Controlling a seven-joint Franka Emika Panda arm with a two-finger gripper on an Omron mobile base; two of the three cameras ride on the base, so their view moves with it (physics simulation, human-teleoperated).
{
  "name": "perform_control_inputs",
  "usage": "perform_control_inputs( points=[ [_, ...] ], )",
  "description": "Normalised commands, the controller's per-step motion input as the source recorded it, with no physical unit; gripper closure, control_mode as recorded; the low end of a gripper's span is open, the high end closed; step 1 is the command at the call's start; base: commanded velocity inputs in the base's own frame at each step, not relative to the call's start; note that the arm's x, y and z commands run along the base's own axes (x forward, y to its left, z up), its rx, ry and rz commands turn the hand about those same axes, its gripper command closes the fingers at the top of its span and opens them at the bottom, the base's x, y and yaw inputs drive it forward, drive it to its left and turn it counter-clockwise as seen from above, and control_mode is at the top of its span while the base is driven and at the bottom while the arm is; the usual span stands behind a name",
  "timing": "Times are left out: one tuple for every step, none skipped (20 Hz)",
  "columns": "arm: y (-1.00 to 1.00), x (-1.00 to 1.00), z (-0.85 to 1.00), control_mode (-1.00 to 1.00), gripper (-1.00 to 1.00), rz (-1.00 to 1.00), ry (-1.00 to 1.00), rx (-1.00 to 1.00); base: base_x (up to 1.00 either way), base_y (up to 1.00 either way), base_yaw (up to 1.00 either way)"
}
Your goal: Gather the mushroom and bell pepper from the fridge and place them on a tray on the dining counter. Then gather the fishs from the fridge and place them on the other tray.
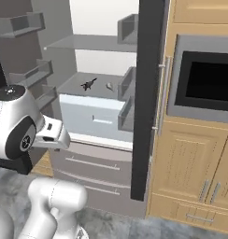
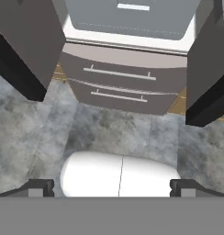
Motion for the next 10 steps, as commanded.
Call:
perform_control_inputs(
  points=[
    [0.00,0.00,0.00,1.00,-1.00,0.00,0.00,0.00,0.11,0.31,-0.32],
    [0.00,0.00,0.00,1.00,-1.00,0.00,0.00,0.00,0.11,0.34,-0.30],
    [0.00,0.00,0.00,1.00,-1.00,0.00,0.00,0.00,0.09,0.41,-0.26],
    [0.00,0.00,0.00,1.00,-1.00,0.00,0.00,0.00,0.13,0.50,-0.20],
    [0.00,0.00,0.00,1.00,-1.00,0.00,0.00,0.00,0.14,0.53,-0.05],
    [0.00,0.00,0.00,1.00,-1.00,0.00,0.00,0.00,0.12,0.48,-0.03],
    [0.00,0.00,0.00,1.00,-1.00,0.00,0.00,0.00,0.21,0.49,0.00],
    [0.00,0.00,0.00,1.00,-1.00,0.00,0.00,0.00,0.21,0.41,0.00],
    [0.00,0.00,0.00,1.00,-1.00,0.00,0.00,0.00,0.30,0.51,0.00],
    [0.00,0.00,0.00,1.00,-1.00,0.00,0.00,0.00,0.31,0.46,0.00]
  ],
)
